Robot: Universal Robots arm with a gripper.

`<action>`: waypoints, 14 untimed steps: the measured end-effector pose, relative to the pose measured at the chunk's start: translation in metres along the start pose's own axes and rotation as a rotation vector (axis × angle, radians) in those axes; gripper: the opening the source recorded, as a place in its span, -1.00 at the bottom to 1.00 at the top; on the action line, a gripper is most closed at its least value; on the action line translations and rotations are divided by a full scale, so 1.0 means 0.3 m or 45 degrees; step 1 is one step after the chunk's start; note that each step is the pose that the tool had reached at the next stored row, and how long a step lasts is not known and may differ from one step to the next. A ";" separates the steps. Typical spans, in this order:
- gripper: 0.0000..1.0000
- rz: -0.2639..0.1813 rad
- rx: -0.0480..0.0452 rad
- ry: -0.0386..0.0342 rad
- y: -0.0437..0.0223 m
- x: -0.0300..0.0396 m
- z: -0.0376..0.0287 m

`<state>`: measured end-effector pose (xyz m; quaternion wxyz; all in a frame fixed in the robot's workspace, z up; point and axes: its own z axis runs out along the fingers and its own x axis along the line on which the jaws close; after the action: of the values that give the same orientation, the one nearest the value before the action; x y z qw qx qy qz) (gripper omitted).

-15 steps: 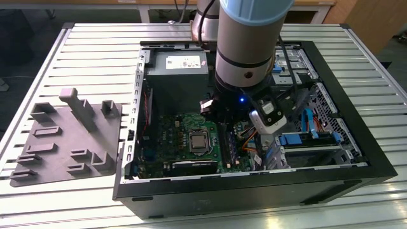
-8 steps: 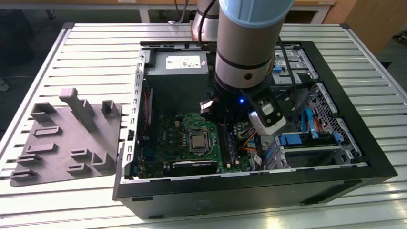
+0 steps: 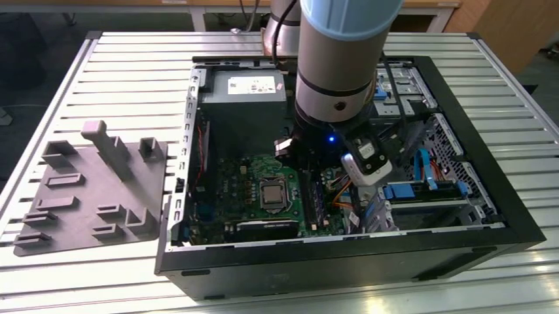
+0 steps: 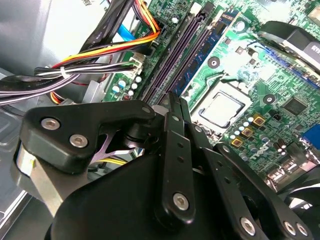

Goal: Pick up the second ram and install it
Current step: 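Insert the second ram into the second slot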

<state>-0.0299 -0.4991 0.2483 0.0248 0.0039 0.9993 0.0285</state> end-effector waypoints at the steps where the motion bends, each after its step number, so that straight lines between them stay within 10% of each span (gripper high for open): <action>1: -0.76 0.000 0.000 -0.0001 0.001 0.000 0.001; 14: -0.76 0.003 0.000 0.0000 0.012 0.001 0.013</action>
<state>-0.0299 -0.4952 0.2447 0.0248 0.0050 0.9993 0.0284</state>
